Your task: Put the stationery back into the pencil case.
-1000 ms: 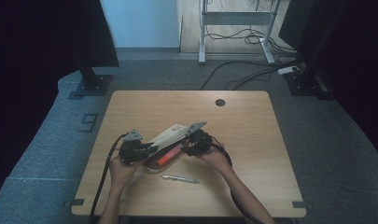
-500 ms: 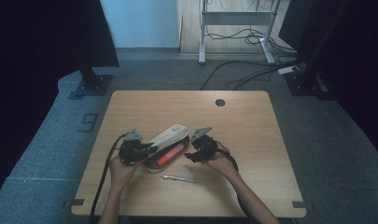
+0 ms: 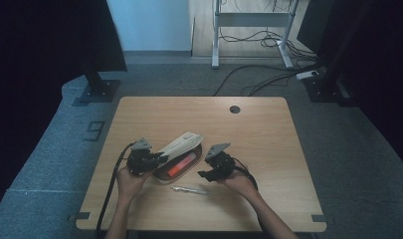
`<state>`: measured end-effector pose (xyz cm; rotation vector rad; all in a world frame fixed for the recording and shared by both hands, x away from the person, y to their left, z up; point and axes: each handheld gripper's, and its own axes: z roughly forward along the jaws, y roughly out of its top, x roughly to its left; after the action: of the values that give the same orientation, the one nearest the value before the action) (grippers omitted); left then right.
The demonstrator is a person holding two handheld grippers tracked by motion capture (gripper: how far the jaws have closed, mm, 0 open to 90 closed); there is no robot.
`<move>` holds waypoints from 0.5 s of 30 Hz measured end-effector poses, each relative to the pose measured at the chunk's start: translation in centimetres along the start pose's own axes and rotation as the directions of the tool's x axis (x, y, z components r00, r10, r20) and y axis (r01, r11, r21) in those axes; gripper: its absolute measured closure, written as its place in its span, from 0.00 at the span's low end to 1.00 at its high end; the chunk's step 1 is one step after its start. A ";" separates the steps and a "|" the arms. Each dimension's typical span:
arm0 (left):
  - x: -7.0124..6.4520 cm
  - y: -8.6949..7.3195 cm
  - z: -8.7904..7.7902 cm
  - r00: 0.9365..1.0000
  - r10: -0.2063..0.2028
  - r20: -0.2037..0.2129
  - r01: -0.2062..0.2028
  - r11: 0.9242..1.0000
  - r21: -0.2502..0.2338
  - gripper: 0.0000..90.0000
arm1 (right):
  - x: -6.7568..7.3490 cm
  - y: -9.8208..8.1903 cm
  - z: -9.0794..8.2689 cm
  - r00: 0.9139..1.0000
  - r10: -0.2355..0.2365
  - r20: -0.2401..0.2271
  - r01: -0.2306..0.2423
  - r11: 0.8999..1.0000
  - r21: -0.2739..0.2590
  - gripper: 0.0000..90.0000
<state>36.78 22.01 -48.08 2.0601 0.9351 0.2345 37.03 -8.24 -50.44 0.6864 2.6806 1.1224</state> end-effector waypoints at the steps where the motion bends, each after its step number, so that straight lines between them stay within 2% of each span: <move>1: 0.0 0.0 0.0 1.000 0.000 0.000 0.000 1.000 0.000 0.83 | 0.1 -0.2 0.0 1.000 0.005 -0.007 -0.005 1.000 -0.004 0.45; 6: 0.0 -0.1 0.1 1.000 -0.015 -0.001 0.015 1.000 -0.009 0.84 | 0.5 -1.1 -0.3 0.999 0.023 -0.030 -0.023 1.000 -0.003 0.45; 14: 0.2 -0.1 0.0 0.999 -0.027 0.017 0.027 1.000 -0.008 0.84 | 1.7 -2.2 -0.6 0.998 0.003 -0.061 -0.002 1.000 0.004 0.49; 15: 0.2 -0.1 0.1 1.000 -0.025 0.016 0.025 1.000 -0.008 0.84 | 2.1 -2.4 -0.5 0.997 -0.008 -0.076 0.008 1.000 0.012 0.52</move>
<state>36.88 22.14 -48.22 2.0388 0.9482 0.2087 34.17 -9.05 -51.70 0.6470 2.7530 1.1537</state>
